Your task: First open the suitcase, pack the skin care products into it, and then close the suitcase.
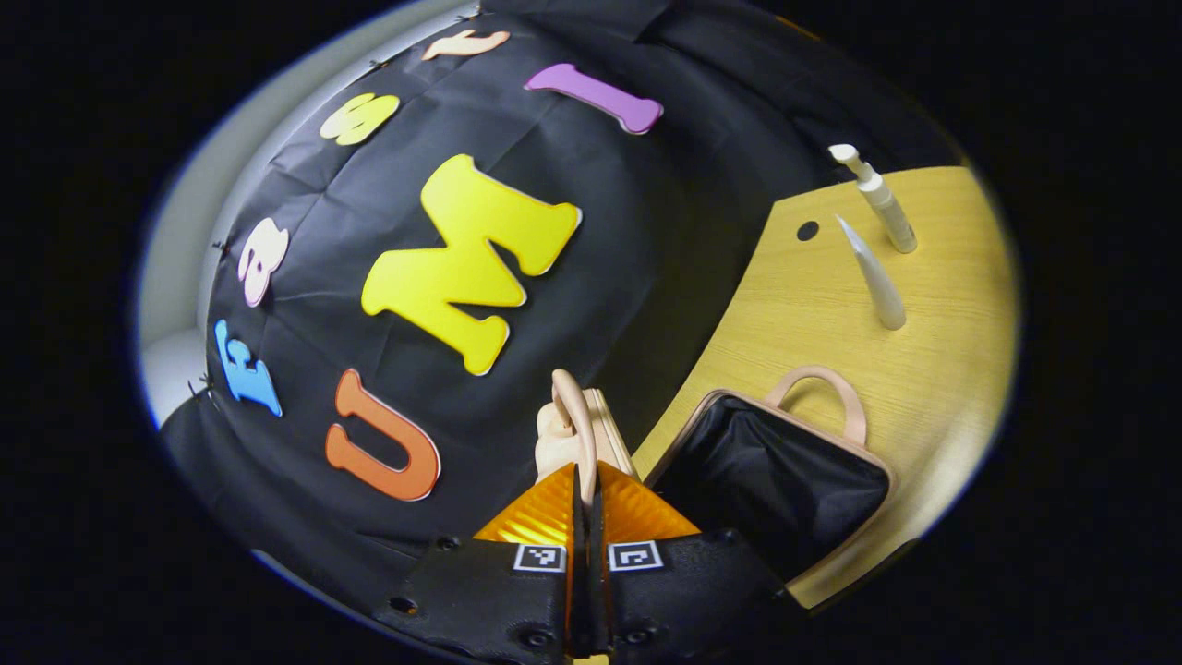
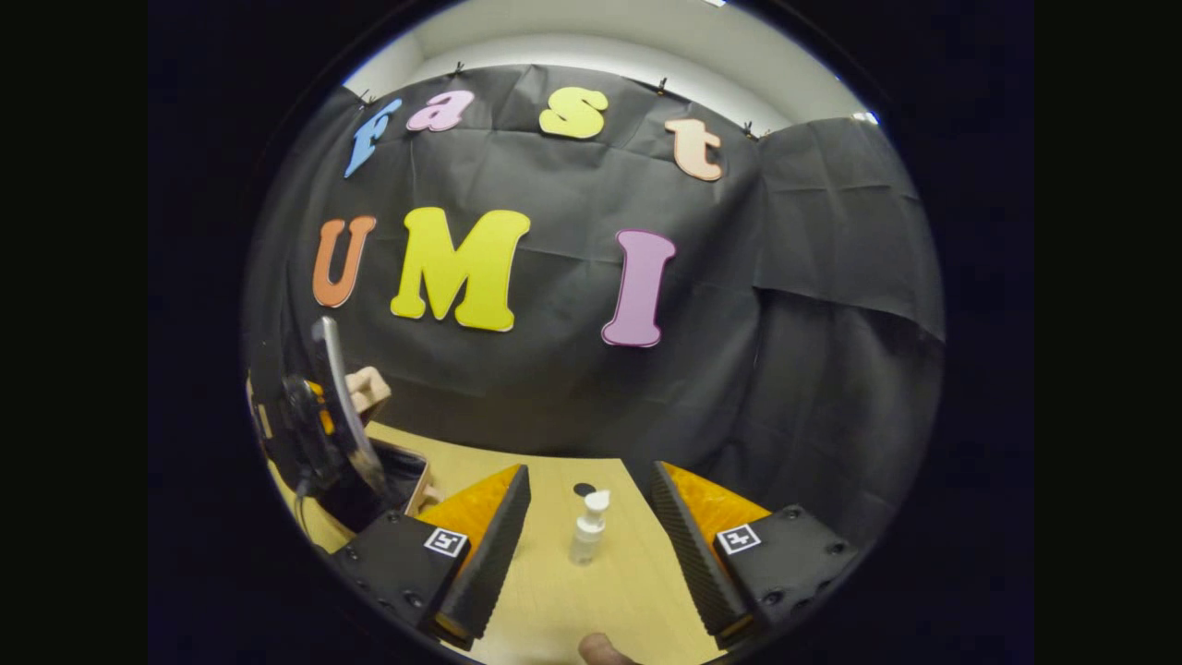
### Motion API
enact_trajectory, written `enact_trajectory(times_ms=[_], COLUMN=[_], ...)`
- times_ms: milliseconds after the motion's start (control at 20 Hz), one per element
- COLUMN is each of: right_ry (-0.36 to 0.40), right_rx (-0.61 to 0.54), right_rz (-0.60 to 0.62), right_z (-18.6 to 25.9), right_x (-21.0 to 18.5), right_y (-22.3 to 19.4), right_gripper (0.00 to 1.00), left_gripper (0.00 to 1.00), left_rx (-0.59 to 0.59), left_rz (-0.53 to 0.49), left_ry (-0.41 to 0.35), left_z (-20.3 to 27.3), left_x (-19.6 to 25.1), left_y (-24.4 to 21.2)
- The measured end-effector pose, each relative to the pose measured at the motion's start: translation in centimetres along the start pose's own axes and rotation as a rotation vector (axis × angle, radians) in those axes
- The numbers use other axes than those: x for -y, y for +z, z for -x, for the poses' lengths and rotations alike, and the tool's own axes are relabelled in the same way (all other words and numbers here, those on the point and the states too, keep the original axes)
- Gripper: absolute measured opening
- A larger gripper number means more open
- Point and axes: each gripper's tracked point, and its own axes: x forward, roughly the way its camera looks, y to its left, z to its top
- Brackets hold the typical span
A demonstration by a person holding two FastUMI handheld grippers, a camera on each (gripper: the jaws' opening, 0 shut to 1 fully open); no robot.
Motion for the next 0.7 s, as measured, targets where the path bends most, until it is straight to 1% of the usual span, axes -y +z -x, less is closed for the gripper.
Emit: enact_trajectory(times_ms=[200,400,500,700], right_ry=[-0.008,-0.01,-0.015,-0.015], right_rx=[-0.009,-0.038,-0.058,-0.094], right_rz=[0.008,0.017,0.011,0.02], right_z=[-0.2,0.0,0.3,1.3], right_x=[-2.0,-3.9,-4.9,-7.4], right_y=[0.2,-0.4,-0.7,-1.3], right_gripper=[0.79,0.79,0.79,0.79], left_gripper=[0.02,0.02,0.02,0.02], left_rx=[-0.033,-0.048,-0.069,-0.119], left_rz=[0.139,0.323,0.374,0.454], left_ry=[0.046,0.065,0.078,0.094], left_z=[0.3,-0.8,-1.6,-1.1], left_x=[-5.3,-8.9,-10.0,-11.1], left_y=[-4.8,-9.9,-12.3,-19.7])
